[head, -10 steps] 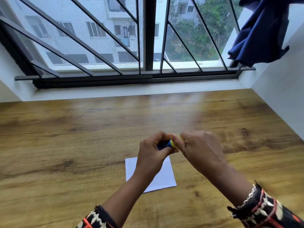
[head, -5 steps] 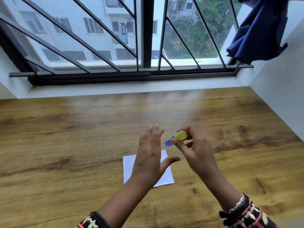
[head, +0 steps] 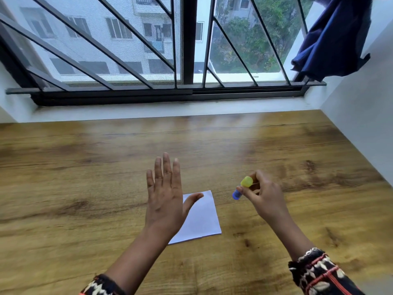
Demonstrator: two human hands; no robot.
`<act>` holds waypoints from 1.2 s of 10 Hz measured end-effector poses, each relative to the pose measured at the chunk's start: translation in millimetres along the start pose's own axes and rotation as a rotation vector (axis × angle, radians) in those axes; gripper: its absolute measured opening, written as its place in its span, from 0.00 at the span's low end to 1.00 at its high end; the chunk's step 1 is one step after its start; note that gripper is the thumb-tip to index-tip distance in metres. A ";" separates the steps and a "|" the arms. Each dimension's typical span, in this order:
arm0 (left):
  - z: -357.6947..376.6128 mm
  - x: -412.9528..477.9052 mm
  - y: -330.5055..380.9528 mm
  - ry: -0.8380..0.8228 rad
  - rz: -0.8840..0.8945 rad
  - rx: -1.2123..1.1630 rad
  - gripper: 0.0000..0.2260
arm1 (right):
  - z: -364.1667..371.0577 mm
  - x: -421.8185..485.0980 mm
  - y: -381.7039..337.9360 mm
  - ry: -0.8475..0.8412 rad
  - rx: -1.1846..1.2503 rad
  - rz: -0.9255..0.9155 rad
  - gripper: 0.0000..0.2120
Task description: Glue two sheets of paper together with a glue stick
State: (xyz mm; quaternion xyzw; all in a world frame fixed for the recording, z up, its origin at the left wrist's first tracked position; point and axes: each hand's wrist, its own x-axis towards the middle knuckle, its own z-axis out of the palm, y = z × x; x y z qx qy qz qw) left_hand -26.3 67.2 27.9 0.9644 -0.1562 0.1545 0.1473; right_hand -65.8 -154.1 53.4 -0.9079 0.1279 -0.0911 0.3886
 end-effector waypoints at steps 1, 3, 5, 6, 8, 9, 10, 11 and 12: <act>2.2 -0.5 -1.3 0.011 -0.009 -0.023 0.39 | 8.8 -2.7 8.3 -0.048 -0.022 0.007 0.11; 3.4 -2.6 -2.0 0.012 -0.009 -0.035 0.38 | 15.2 -5.5 13.9 -0.080 -0.063 0.006 0.12; 4.9 -3.8 -1.7 0.006 -0.005 -0.006 0.38 | 17.4 -9.9 17.5 -0.087 -0.069 -0.004 0.13; 8.3 -4.2 -2.7 0.023 -0.005 -0.006 0.38 | 16.1 -10.4 17.2 -0.097 -0.079 -0.016 0.13; 10.7 -4.0 -3.4 0.050 0.010 0.024 0.38 | 14.8 -11.3 17.8 -0.148 -0.051 0.037 0.15; 11.1 -4.6 -5.0 0.055 0.011 0.032 0.38 | 8.5 -9.1 19.4 -0.259 -0.041 0.070 0.24; 10.8 -5.4 -4.6 0.058 0.033 0.038 0.38 | 0.8 -9.4 20.6 -0.359 -0.088 0.050 0.29; 7.0 1.2 -6.2 0.074 0.056 0.039 0.38 | -28.2 3.0 18.1 -0.456 -0.115 0.045 0.29; 4.2 8.4 -10.8 0.086 0.056 0.037 0.38 | -46.0 10.6 13.1 -0.542 -0.181 0.071 0.28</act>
